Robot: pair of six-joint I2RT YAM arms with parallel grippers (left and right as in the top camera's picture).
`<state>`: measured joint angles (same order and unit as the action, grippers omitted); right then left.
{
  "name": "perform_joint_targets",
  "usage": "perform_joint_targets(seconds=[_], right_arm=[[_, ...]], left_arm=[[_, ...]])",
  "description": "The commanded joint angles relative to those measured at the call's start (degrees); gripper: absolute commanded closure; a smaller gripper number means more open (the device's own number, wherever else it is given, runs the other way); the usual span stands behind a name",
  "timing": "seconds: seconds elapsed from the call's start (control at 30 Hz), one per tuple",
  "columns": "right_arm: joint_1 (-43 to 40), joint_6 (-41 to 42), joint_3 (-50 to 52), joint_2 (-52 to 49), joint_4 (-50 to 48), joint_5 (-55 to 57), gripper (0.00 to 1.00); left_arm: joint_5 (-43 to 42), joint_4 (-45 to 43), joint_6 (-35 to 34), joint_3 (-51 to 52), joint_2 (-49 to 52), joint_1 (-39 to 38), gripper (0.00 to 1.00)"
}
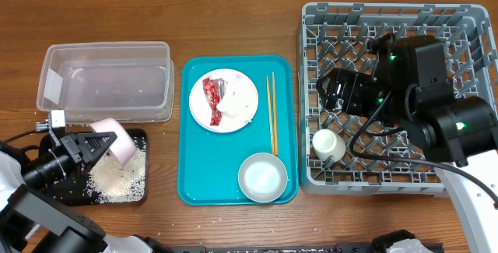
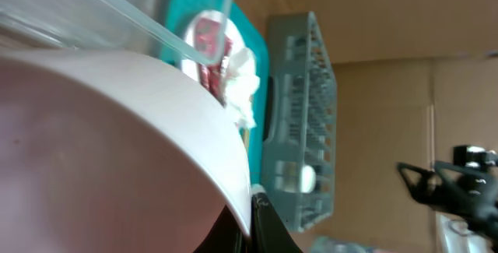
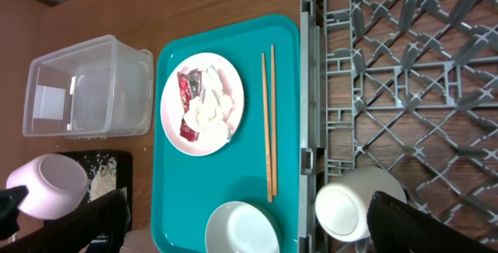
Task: Sort waste into correct bins and load items into the dishwasher
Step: 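Tip the rice from the pink bowl onto the black tray, then return the empty pink bowl to the teal tray with left gripper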
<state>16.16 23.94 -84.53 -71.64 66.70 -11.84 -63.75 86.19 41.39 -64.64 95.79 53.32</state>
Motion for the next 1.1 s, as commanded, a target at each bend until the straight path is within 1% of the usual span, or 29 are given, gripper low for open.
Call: perform_joint_targets(seconds=[0.0, 0.03, 0.1, 0.13, 0.2, 0.23, 0.3, 0.33, 0.37, 0.43, 0.47, 0.53, 0.57, 0.6, 0.67, 0.7, 0.73, 0.8, 0.87, 0.93, 1.0, 1.03, 1.07], right_arm=[[-0.15, 0.11, -1.05, 0.15, -0.09, -0.28, 0.0], [-0.15, 0.11, -1.05, 0.15, -0.09, -0.28, 0.0], [-0.15, 0.09, -1.05, 0.15, -0.24, -0.28, 0.0], [-0.15, 0.11, -1.05, 0.15, -0.37, -0.28, 0.0], [-0.15, 0.11, -1.05, 0.15, -0.39, -0.28, 0.0], [-0.15, 0.11, -1.05, 0.15, -0.35, -0.28, 0.0], [-0.15, 0.11, -1.05, 0.15, -0.35, -0.28, 0.0], [-0.15, 0.11, -1.05, 0.15, -0.35, -0.28, 0.0], [-0.15, 0.11, -1.05, 0.15, -0.35, -0.28, 0.0], [-0.15, 0.11, -1.05, 0.15, -0.37, -0.28, 0.0], [-0.15, 0.09, -1.05, 0.15, -0.37, -0.26, 0.0], [-0.15, 0.09, -1.05, 0.15, -0.35, -0.26, 0.0], [-0.15, 0.09, -1.05, 0.15, -0.33, -0.26, 0.0], [-0.15, 0.09, -1.05, 0.15, -0.33, -0.26, 0.0], [-0.15, 0.09, -1.05, 0.15, -0.31, -0.26, 0.0], [-0.15, 0.09, -1.05, 0.15, -0.33, -0.26, 0.0], [-0.15, 0.09, -1.05, 0.15, -0.33, -0.26, 0.0], [-0.15, 0.09, -1.05, 0.15, -0.35, -0.26, 0.0], [-0.15, 0.09, -1.05, 0.15, -0.31, -0.26, 0.0], [-0.15, 0.09, -1.05, 0.15, -0.02, -0.28, 0.0], [-0.15, 0.07, -1.05, 0.15, 0.33, -0.28, 0.0], [-0.15, -0.15, -1.05, 0.15, 0.46, -0.26, 0.0], [-0.15, -0.37, -1.05, 0.15, 0.5, -0.24, 0.0]], left_arm=[[-3.82, 4.79, 4.92, 0.37, -0.66, -1.29, 0.96], [-3.76, 5.57, 5.27, 0.37, -0.68, -1.9, 0.96], [-2.95, 7.52, 8.48, 0.37, -1.09, -3.34, 0.94], [-2.64, 10.73, 13.7, 0.37, -2.25, -5.9, 0.93], [-2.14, 10.64, 13.42, 0.35, -4.42, -9.62, 0.96], [-2.29, 9.38, 10.97, 0.35, -6.71, -13.57, 0.96], [-0.52, 4.83, 2.38, 0.35, -9.38, -18.14, 0.96], [2.21, 1.14, -5.11, 0.35, -11.08, -21.03, 0.96], [7.52, -3.76, -15.96, 0.35, -13.07, -24.74, 0.96], [17.73, -10.49, -33.51, 0.35, -16.04, -31.54, 0.96], [21.14, -12.98, -39.54, 0.35, -17.46, -35.91, 0.96], [27.19, -16.72, -48.74, 0.35, -19.39, -45.48, 0.96], [32.28, -18.01, -54.27, 0.35, -19.76, -50.58, 0.96], [36.33, -18.78, -57.94, 0.37, -19.78, -54.1, 0.96], [47.28, -20.06, -65.66, 0.39, -19.02, -62.99, 0.96], [53.4, -20.33, -69.9, 0.44, -18.18, -67.69, 0.95], [58.6, -20.39, -73.44, 0.46, -17.4, -71.14, 0.95], [68.32, -20.41, -80.28, 0.98, -14.12, -80.74, 0.95], [72.06, -20.55, -84.7, 1.6, -11.13, -85.85, 0.94], [73.02, -20.48, -88.24, 1.81, -6.95, -89.94, 0.91], [72.94, -21.4, -89.18, 1.81, -4.2, -91.47, 0.81], [72.89, -21.7, -89.18, 1.75, -3.34, -91.65, 0.78], [72.5, -21.77, -89.18, 1.29, -3.17, -91.36, 0.7]])
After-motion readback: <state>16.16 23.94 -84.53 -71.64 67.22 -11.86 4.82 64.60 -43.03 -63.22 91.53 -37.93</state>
